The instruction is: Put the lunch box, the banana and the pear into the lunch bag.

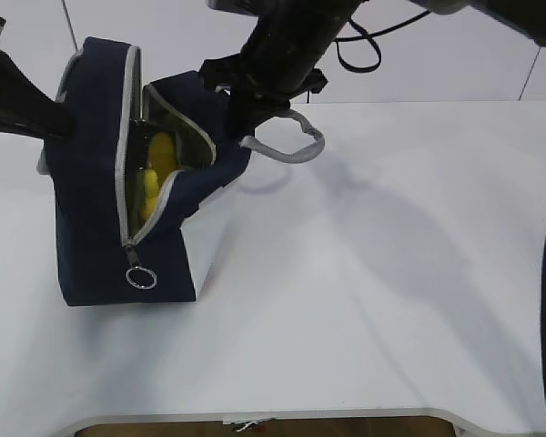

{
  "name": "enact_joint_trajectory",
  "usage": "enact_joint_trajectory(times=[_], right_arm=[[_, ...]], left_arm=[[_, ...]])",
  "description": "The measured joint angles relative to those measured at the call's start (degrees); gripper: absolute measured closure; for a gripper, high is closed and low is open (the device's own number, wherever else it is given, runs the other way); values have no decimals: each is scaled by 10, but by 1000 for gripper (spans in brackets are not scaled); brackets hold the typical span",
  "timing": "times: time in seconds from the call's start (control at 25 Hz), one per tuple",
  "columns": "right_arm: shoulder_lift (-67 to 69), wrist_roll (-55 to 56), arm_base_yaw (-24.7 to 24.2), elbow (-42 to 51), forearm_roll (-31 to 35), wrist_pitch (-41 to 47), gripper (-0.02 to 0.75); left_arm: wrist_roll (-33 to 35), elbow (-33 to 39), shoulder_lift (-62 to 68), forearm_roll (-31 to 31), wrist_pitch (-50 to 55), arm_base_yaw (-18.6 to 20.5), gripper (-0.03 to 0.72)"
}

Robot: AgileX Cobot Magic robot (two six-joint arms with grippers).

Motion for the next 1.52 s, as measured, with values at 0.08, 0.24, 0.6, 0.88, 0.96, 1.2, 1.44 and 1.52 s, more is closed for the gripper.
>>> enact_joint_trajectory(times=[0.08,0.24,0.6,0.88,0.96,1.2,1.44,1.52], right_arm=[[-20,0,0,3,-19,4,724],[-65,0,0,19,-63,11,725],[-143,2,0,110,-185,17,725],[-144,6,0,116,-213,16,725],[-144,8,0,116,-217,15,723],[-147,18,0,116,-215,9,442],[-154,37,0,116,-202,6,133],[-164,38,0,116,-193,6,136]], left_arm=[[0,0,0,-3,0,-12,696],[0,0,0,-32,-1,-55,696],[0,1,15,-48,-93,-152,696],[6,1,55,-62,-122,-187,696],[7,1,64,-63,-128,-194,696],[8,1,65,-75,-130,-197,681],[9,-9,65,-79,-98,-197,434],[9,-26,65,-79,-70,-197,383]])
